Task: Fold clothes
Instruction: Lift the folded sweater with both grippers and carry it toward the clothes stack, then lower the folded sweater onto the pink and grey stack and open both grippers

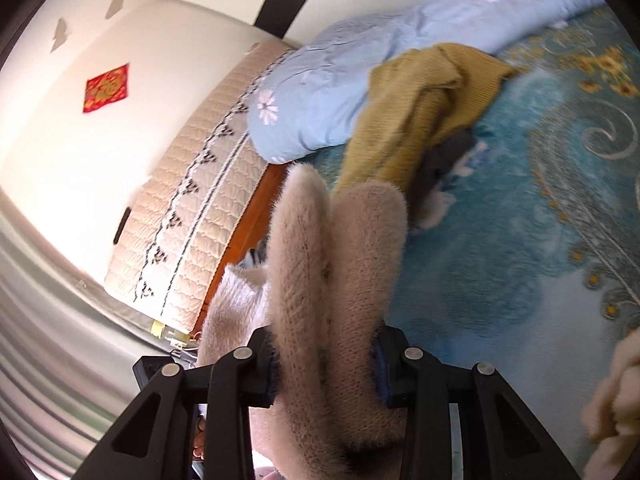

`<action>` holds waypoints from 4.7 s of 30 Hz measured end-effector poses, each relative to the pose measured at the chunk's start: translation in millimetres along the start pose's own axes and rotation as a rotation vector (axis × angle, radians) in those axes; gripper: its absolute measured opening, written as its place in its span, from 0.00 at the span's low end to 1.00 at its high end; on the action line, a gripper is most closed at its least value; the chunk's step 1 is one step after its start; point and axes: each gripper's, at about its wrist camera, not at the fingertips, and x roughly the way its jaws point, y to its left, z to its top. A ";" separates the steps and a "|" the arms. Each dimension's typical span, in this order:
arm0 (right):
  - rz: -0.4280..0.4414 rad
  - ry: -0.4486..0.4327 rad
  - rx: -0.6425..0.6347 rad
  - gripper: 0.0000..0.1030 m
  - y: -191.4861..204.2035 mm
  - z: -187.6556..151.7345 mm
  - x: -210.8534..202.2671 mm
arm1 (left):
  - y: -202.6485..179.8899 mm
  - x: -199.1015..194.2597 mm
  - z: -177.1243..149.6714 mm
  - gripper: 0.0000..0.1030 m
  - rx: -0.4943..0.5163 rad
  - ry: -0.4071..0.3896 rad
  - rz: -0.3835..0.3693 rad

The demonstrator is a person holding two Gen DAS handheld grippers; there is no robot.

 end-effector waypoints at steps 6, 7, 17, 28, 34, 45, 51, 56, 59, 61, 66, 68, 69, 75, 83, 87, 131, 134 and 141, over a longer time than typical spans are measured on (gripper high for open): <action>0.018 0.026 -0.083 0.37 63.5 2.4 29.1 | 23.3 -60.3 22.2 0.36 0.002 -0.084 -0.001; 0.020 0.031 -0.095 0.37 73.5 2.5 34.4 | 28.8 -68.9 24.2 0.36 0.002 -0.095 0.001; 0.060 0.109 -0.135 0.37 153.0 -9.6 115.6 | 97.3 -144.8 54.8 0.36 -0.031 -0.198 0.055; 0.116 0.210 -0.205 0.37 228.3 3.4 233.8 | 181.9 -195.8 102.8 0.36 -0.068 -0.309 0.130; 0.163 0.255 -0.231 0.37 264.2 20.0 301.1 | 231.0 -215.1 137.4 0.36 -0.105 -0.378 0.169; 0.190 0.274 -0.273 0.37 277.9 48.2 412.0 | 304.7 -195.3 177.8 0.36 -0.152 -0.416 0.234; 0.092 0.288 -0.155 0.37 214.0 44.9 468.3 | 342.2 -154.5 163.5 0.37 -0.239 -0.351 0.284; 0.115 0.289 -0.064 0.37 171.2 41.0 482.0 | 346.1 -151.0 160.2 0.38 -0.241 -0.357 0.263; 0.135 0.290 -0.047 0.37 166.6 42.6 481.7 | 336.4 -156.7 166.2 0.37 -0.214 -0.389 0.263; 0.133 0.290 -0.062 0.37 171.4 44.4 479.6 | 330.8 -161.1 169.5 0.37 -0.198 -0.412 0.270; 0.123 0.297 -0.082 0.37 174.3 43.9 478.5 | 347.7 -148.0 160.2 0.38 -0.264 -0.343 0.312; 0.138 0.304 -0.067 0.37 171.0 42.2 478.4 | 354.6 -151.6 156.9 0.38 -0.319 -0.352 0.261; 0.142 0.308 -0.068 0.38 171.6 42.0 477.7 | 357.3 -153.3 156.2 0.39 -0.348 -0.353 0.240; 0.126 0.332 -0.054 0.41 173.2 52.7 468.7 | 353.3 -167.2 156.6 0.46 -0.436 -0.372 0.229; 0.040 0.239 -0.077 0.41 176.2 88.5 427.3 | 321.9 -210.7 158.3 0.48 -0.366 -0.422 0.327; -0.039 0.185 -0.177 0.41 202.4 104.0 403.5 | 291.0 -208.3 172.5 0.48 -0.264 -0.405 0.351; -0.126 0.156 -0.748 0.44 261.3 -45.7 389.7 | 202.7 -141.9 103.3 0.48 -0.131 -0.411 0.473; -0.150 0.147 -0.756 0.46 240.9 -63.2 382.7 | 194.6 -118.2 82.9 0.48 -0.155 -0.407 0.505; -0.211 0.152 -0.703 0.47 189.0 -76.7 393.3 | 201.3 -58.7 60.3 0.48 -0.169 -0.333 0.589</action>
